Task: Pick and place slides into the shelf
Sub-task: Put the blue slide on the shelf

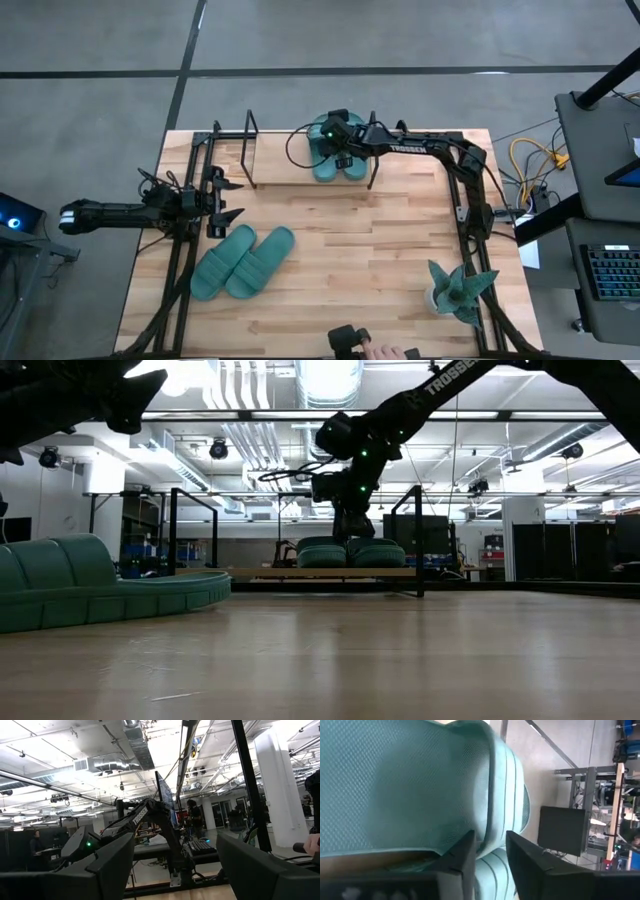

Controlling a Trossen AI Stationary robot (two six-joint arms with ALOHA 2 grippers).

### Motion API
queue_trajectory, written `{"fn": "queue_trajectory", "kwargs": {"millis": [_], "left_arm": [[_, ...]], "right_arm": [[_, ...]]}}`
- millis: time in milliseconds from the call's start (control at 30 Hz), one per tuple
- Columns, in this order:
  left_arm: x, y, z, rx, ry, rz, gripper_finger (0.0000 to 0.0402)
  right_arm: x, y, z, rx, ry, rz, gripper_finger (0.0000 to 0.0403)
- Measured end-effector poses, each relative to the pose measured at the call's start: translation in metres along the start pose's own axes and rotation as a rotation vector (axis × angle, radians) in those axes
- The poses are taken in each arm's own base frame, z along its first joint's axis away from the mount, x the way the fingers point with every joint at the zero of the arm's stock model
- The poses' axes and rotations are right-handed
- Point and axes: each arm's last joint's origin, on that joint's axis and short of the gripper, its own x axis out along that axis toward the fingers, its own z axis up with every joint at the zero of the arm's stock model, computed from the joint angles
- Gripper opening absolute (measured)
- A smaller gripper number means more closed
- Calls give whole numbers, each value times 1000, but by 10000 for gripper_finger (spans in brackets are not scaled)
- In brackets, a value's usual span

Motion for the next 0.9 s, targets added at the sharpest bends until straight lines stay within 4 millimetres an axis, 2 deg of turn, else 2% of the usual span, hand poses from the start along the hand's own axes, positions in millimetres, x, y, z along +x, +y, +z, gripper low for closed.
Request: {"fn": "queue_trajectory", "kwargs": {"millis": [233, 900], "left_arm": [[0, 0, 0, 0, 0, 0, 268], [0, 0, 0, 1, 0, 0, 268]], "right_arm": [[1, 2, -2, 19, 8, 8, 15], [2, -4, 1, 59, -1, -80, 11]]}}
